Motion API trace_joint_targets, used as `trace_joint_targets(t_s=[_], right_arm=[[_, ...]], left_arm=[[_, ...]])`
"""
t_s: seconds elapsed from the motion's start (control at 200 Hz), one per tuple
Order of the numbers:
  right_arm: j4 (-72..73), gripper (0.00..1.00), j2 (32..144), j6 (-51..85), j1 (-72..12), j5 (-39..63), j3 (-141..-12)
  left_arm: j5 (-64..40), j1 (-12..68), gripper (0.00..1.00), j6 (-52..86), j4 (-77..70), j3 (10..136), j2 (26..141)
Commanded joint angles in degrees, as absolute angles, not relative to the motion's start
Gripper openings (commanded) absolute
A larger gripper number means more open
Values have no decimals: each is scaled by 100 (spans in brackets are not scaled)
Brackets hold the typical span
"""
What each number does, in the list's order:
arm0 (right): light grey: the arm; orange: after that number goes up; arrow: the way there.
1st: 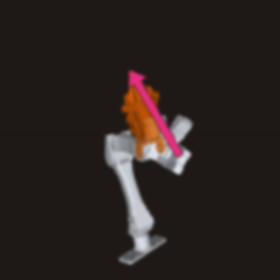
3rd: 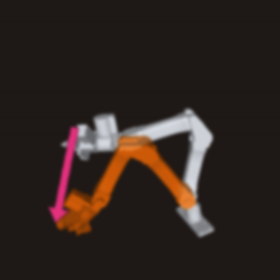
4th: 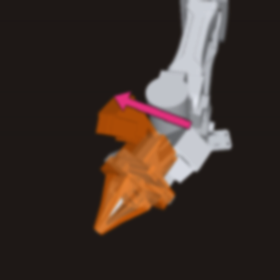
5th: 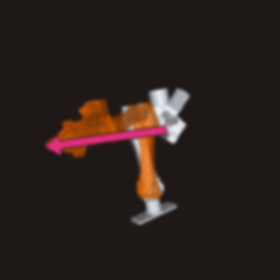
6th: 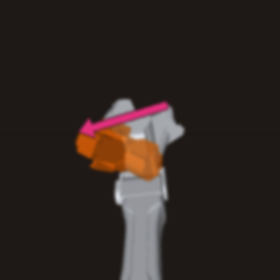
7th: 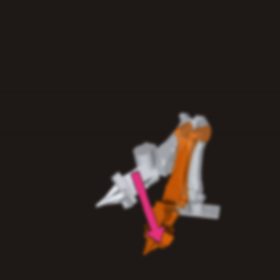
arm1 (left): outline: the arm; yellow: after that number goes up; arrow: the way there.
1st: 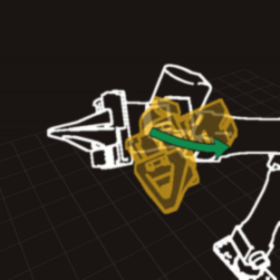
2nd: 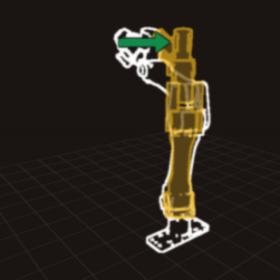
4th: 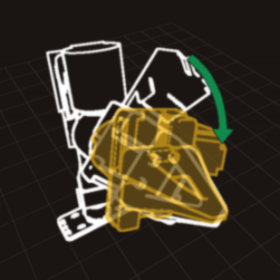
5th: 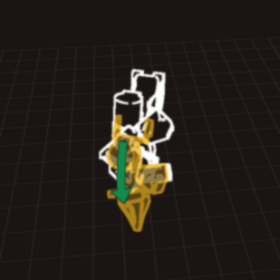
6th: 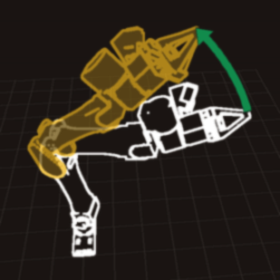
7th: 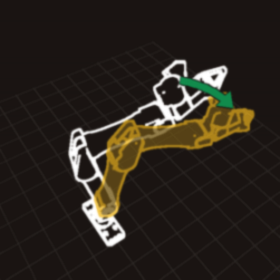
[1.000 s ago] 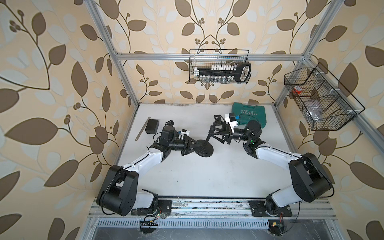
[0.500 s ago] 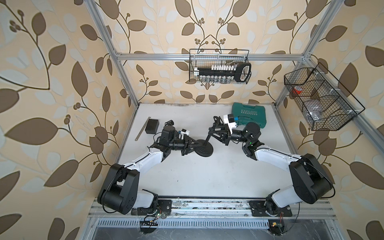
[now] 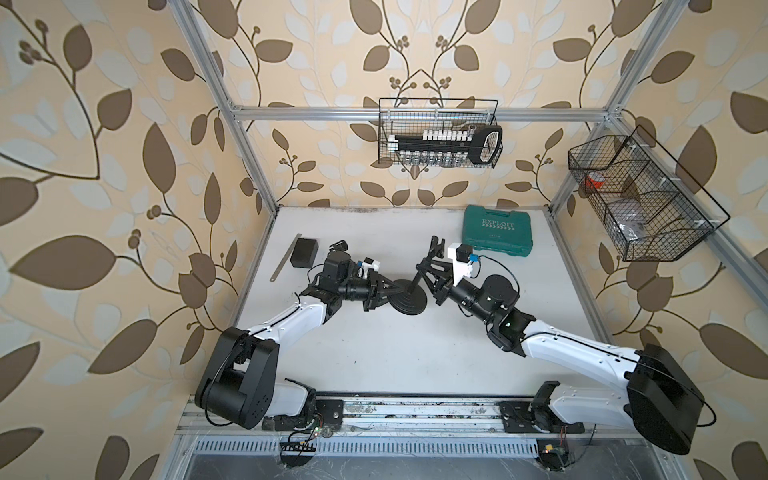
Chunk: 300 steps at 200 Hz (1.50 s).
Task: Assemble a microphone stand
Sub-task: Screw the microphone stand pole into the microphone stand base.
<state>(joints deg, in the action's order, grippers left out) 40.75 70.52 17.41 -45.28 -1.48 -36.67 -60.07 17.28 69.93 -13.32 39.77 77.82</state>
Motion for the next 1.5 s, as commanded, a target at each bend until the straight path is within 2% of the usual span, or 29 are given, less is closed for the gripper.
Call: trace_joint_targets(t_s=[0.0, 0.09, 0.19, 0.21, 0.275, 0.32, 0.4, 0.475, 0.6, 0.77, 0.875, 1.105, 1.494], right_arm=[[2712, 0, 7018, 1560, -4955, -2612, -3857], [2440, 0, 7087, 1641, -5080, -2987, -4005], [2298, 0, 7201, 1471, -4959, -2283, -4190], [2238, 7, 7219, 1428, -4901, -1993, -4239], [2265, 38, 7216, 1273, -4654, -1068, -4277], [2335, 52, 7184, 1168, -4465, -440, -4248], [2483, 68, 7066, 1018, -4075, 748, -4124], [2683, 75, 6967, 920, -3561, 1910, -3936], [3231, 76, 6900, 991, -2887, 3219, -3501], [3496, 60, 7234, 1038, -2536, 3932, -3399], [3864, 59, 7676, 1164, -2525, 4248, -3432], [5124, 59, 8590, 1590, -2608, 4596, -3548], [6207, 50, 9216, 2051, -2799, 4700, -3827]], left_arm=[[-6170, 1749, 0, 7180, -1944, 4152, 7673], [-6135, 1749, 0, 7206, -1993, 4129, 7677], [-6102, 1749, 0, 7225, -2002, 4113, 7699], [-6095, 1749, 0, 7233, -2004, 4124, 7713], [-6082, 1749, 0, 7242, -2004, 4131, 7741], [-6082, 1749, 0, 7242, -2004, 4149, 7765], [-6067, 1749, 0, 7225, -1965, 4187, 7795], [-6064, 1749, 0, 7207, -1927, 4235, 7829], [-6089, 1749, 0, 7207, -1922, 4258, 7866], [-6237, 1749, 0, 7207, -1917, 4306, 7887], [-6301, 1749, 0, 7207, -1888, 4327, 7868], [-6371, 1749, 0, 7207, -1829, 4356, 7869], [-6450, 1749, 0, 7189, -1854, 4344, 8001]])
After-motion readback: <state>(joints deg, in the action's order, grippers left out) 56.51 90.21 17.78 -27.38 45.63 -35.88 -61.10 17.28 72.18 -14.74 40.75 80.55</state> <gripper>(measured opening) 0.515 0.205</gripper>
